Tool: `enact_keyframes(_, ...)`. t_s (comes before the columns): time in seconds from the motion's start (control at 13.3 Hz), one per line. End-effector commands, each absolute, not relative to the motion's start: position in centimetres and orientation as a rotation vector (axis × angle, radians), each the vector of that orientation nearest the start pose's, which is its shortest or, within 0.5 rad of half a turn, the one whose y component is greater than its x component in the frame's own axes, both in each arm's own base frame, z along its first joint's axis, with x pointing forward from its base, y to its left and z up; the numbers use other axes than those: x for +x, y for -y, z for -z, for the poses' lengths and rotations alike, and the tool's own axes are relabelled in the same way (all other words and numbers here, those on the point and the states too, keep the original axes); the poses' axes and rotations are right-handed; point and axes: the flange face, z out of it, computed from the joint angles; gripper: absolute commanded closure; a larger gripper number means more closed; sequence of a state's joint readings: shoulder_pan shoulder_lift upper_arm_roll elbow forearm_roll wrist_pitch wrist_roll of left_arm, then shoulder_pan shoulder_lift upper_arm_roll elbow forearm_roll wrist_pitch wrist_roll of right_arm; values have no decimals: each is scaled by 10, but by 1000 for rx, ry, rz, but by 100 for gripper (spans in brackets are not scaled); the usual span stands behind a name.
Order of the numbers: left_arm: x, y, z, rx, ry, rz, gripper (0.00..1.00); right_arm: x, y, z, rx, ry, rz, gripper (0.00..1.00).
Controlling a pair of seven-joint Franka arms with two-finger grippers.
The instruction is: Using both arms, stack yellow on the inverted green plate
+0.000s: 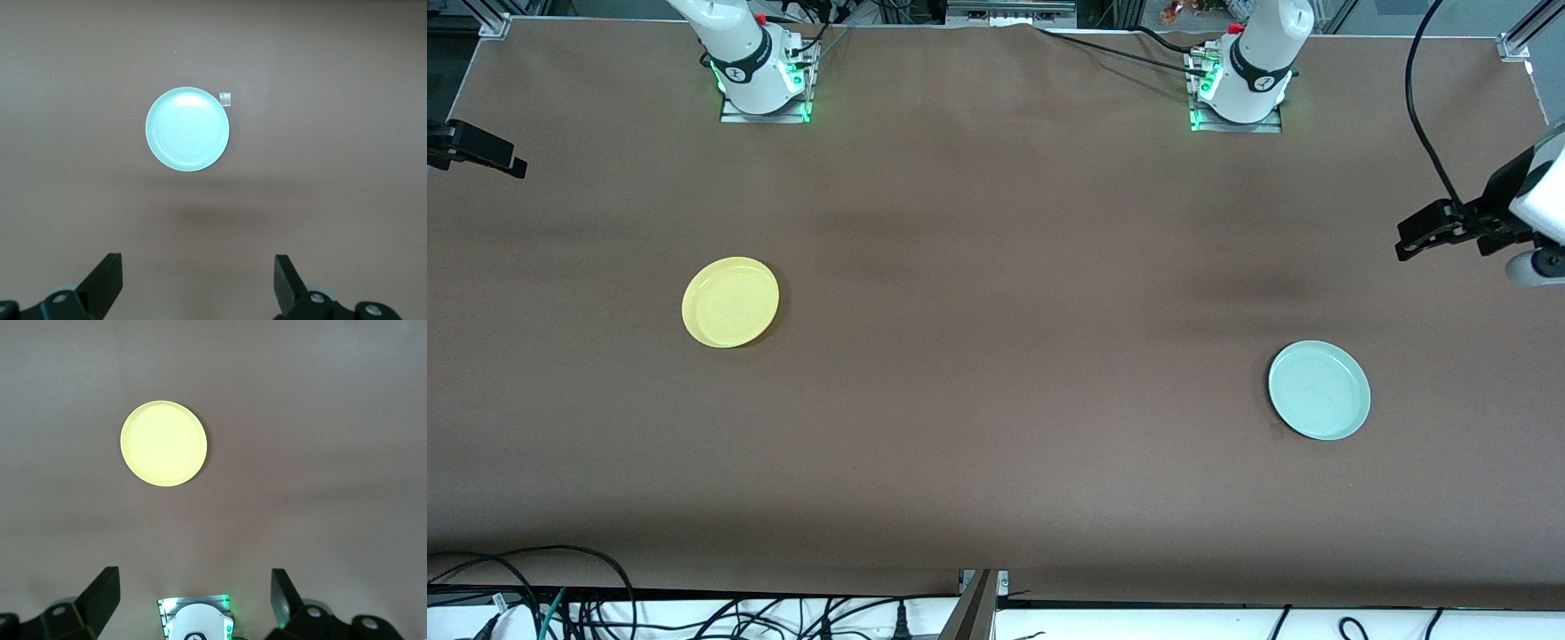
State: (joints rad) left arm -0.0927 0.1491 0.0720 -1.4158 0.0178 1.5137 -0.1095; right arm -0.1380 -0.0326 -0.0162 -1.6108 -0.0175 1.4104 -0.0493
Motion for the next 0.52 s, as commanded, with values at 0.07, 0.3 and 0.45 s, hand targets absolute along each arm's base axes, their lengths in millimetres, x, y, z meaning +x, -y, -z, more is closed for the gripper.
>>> enact_keyframes(0.07, 602, 14, -602, -3089, 119, -92, 0, 517, 75, -617, -3115, -161, -256, 0)
enact_keyframes(0.3, 600, 17, -606, -3089, 117, -89, 0, 517, 75, -616, -3114, -156, -261, 0)
enact_keyframes(0.45, 598, 14, -608, -3092, 122, -95, 0, 517, 75, -616, -3114, -156, -261, 0)
